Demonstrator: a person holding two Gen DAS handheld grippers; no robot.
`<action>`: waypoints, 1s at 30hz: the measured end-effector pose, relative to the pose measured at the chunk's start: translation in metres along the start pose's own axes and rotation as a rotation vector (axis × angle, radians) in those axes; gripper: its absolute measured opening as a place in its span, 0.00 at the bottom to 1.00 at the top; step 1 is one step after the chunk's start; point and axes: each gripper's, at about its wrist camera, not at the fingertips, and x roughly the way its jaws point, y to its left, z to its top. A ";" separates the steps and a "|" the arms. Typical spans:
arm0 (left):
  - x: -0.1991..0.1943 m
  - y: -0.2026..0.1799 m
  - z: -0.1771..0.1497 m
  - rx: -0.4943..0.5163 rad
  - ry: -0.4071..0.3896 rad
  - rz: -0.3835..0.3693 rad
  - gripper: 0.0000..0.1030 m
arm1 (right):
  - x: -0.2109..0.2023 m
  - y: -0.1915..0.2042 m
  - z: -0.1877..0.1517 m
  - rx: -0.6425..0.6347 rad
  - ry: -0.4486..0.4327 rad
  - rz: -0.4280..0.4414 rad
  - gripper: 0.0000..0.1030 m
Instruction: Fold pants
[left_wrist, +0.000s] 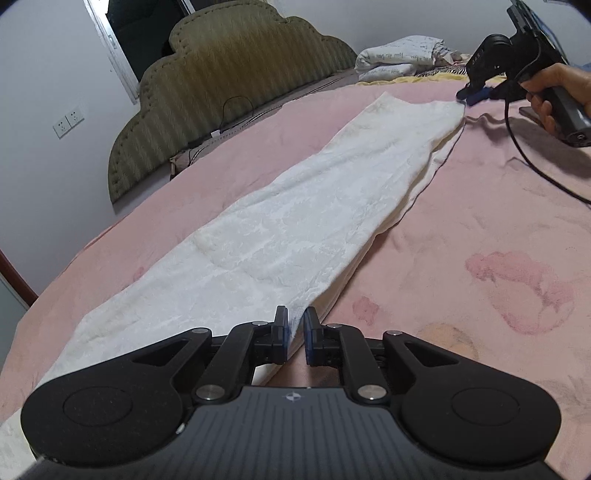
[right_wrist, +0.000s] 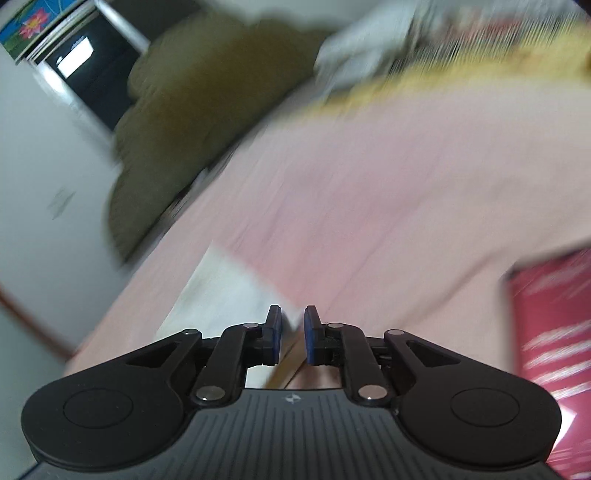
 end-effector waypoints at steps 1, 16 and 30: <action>-0.002 0.002 0.001 -0.010 -0.004 -0.009 0.15 | -0.012 0.011 0.000 -0.057 -0.084 -0.019 0.13; -0.035 0.040 -0.017 -0.192 -0.004 0.115 0.56 | 0.016 0.135 -0.105 -0.656 0.267 0.210 0.15; -0.123 0.157 -0.109 -0.688 0.122 0.687 0.64 | -0.051 0.303 -0.256 -1.015 0.537 0.883 0.20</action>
